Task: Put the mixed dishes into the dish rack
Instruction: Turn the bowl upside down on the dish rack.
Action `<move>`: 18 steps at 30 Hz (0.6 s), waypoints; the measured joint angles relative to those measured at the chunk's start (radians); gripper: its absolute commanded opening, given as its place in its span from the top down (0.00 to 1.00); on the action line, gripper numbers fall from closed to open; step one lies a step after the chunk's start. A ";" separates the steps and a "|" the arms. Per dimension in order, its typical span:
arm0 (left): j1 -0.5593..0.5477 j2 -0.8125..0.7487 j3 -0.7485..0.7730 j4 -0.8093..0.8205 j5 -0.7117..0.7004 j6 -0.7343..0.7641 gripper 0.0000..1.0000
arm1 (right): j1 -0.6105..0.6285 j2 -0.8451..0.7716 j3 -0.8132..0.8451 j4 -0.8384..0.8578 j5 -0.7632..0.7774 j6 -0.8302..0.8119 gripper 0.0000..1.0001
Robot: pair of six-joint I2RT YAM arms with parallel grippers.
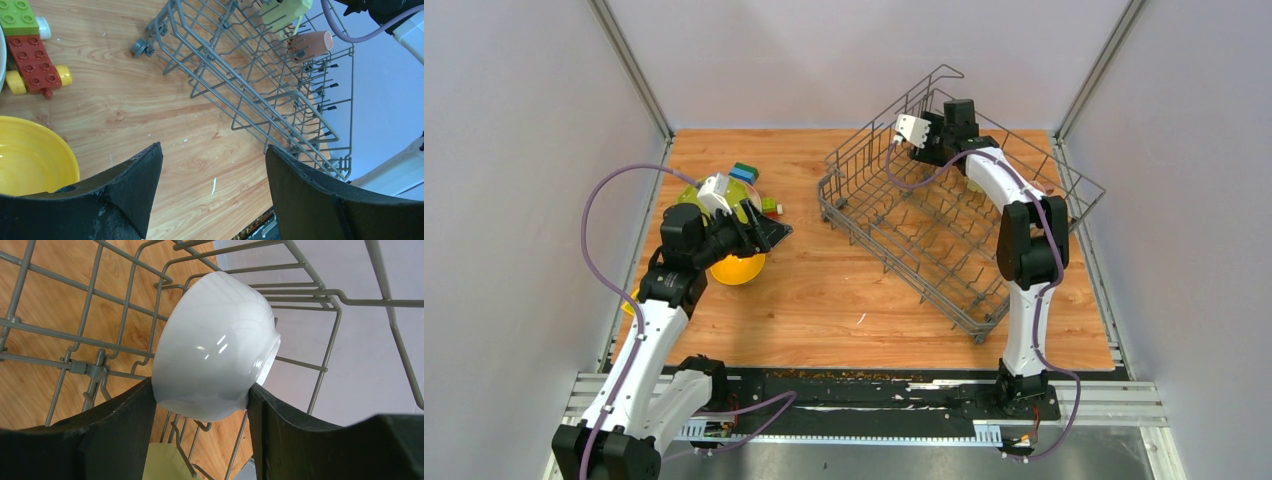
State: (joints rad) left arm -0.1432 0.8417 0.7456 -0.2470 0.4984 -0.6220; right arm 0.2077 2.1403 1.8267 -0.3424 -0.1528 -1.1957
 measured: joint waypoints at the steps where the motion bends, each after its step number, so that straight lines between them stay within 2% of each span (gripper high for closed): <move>1: 0.000 0.000 0.000 -0.002 -0.002 0.001 0.18 | 0.000 0.000 0.000 0.000 -0.005 -0.002 0.40; 18: 0.002 -0.005 0.000 -0.004 -0.004 0.001 0.18 | -0.004 0.000 0.000 0.005 -0.060 -0.002 0.31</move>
State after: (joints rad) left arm -0.1413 0.8368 0.7456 -0.2512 0.4946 -0.6212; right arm 0.2035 2.1407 1.8271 -0.3370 -0.2123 -1.1976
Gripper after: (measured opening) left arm 0.822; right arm 0.683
